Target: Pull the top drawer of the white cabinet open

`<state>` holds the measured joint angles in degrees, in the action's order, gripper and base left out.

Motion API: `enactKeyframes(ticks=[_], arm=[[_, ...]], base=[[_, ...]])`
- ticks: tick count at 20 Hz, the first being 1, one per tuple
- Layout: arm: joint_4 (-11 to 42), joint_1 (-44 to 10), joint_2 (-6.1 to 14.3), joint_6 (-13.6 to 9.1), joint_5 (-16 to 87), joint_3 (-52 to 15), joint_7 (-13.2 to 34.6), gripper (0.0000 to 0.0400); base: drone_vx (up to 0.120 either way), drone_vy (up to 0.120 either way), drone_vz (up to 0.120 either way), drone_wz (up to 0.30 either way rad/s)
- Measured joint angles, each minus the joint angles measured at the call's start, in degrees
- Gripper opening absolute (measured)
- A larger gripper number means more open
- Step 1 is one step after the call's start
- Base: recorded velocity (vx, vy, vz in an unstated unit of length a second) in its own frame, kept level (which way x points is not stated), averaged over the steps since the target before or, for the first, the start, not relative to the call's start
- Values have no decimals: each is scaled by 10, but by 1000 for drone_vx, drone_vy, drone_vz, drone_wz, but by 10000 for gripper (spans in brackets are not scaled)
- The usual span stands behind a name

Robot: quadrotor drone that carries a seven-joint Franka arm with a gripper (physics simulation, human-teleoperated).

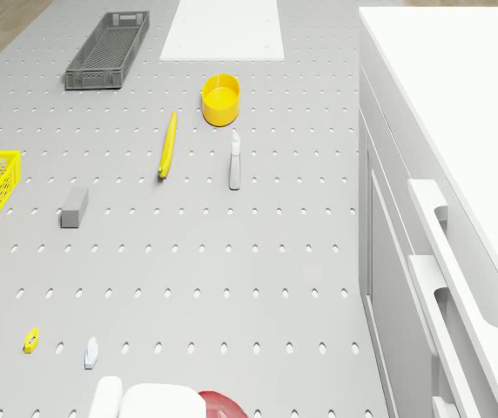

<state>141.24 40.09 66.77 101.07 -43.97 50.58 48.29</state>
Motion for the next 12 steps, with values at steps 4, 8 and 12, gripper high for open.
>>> enactKeyframes(ticks=[4, 8, 12], arm=[[0, 2, 3, 2, 2, 1, 2, 305], [1, 5, 6, 5, 5, 1, 4, 305], [1, 7, 8, 7, 7, 2, 6, 305]], base=[[120, -30, 0, 0], [120, -120, 0, 0], [120, -100, 0, 0]])
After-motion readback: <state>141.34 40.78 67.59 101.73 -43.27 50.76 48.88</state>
